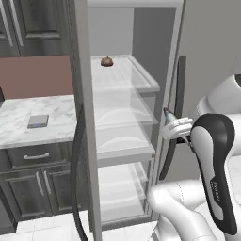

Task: Take the fish from the fridge and place it on the digital scale on the counter by the fridge. Wait a few seconds for a reading, then move it to the plate on the dining counter.

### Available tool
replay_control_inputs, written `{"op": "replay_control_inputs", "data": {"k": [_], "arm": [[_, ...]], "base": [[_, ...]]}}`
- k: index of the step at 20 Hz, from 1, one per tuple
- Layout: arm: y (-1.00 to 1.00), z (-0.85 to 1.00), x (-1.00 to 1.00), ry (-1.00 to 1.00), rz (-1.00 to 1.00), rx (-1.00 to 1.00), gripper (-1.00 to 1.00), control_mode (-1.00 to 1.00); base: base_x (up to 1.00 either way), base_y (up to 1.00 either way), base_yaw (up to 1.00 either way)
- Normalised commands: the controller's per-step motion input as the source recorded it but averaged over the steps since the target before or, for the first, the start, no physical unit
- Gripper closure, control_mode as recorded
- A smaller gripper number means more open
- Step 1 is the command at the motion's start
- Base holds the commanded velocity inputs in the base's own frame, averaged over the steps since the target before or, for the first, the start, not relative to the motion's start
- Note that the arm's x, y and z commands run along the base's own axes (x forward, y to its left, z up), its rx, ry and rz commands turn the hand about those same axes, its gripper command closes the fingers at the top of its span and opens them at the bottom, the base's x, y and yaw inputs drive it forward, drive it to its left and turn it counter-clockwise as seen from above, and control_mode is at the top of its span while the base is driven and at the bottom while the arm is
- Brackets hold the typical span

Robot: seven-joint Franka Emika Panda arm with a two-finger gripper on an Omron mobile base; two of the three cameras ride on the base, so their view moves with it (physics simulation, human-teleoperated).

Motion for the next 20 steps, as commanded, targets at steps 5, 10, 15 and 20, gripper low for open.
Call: {"op": "replay_control_inputs", "data": {"k": [5,10,15,20], "arm": [[0.00,0.00,0.00,0.00,0.00,0.00,1.00,1.00],[0.00,0.00,0.00,0.00,0.00,0.00,1.00,1.00],[0.00,0.00,0.00,0.00,0.00,0.00,1.00,1.00],[0.00,0.00,0.00,0.00,0.00,0.00,1.00,1.00]], "base": [[-1.00,-0.16,0.00],[-1.00,-0.11,0.11],[-0.90,-0.07,0.69],[-0.81,-0.14,0.75]]}}
